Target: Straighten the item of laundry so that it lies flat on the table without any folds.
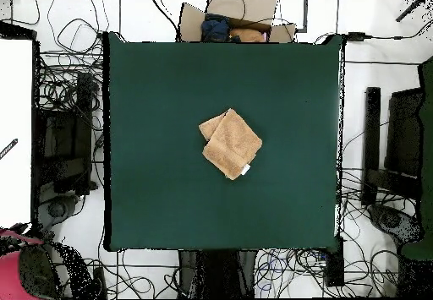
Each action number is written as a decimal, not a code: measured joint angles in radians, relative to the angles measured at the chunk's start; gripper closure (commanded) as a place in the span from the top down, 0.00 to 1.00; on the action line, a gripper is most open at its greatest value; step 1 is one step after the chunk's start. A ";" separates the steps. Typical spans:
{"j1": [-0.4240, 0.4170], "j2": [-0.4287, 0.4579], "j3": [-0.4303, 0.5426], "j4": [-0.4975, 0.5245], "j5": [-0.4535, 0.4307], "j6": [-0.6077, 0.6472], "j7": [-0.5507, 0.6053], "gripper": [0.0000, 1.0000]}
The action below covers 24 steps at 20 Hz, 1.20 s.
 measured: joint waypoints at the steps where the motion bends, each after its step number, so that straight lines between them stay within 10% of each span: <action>1: -0.004 -0.005 0.003 -0.006 0.000 0.028 0.000 1.00; 13: -0.116 -0.124 0.005 0.034 -0.002 0.173 -0.035 1.00; 24: -0.388 -0.340 -0.008 0.263 -0.002 0.173 -0.486 1.00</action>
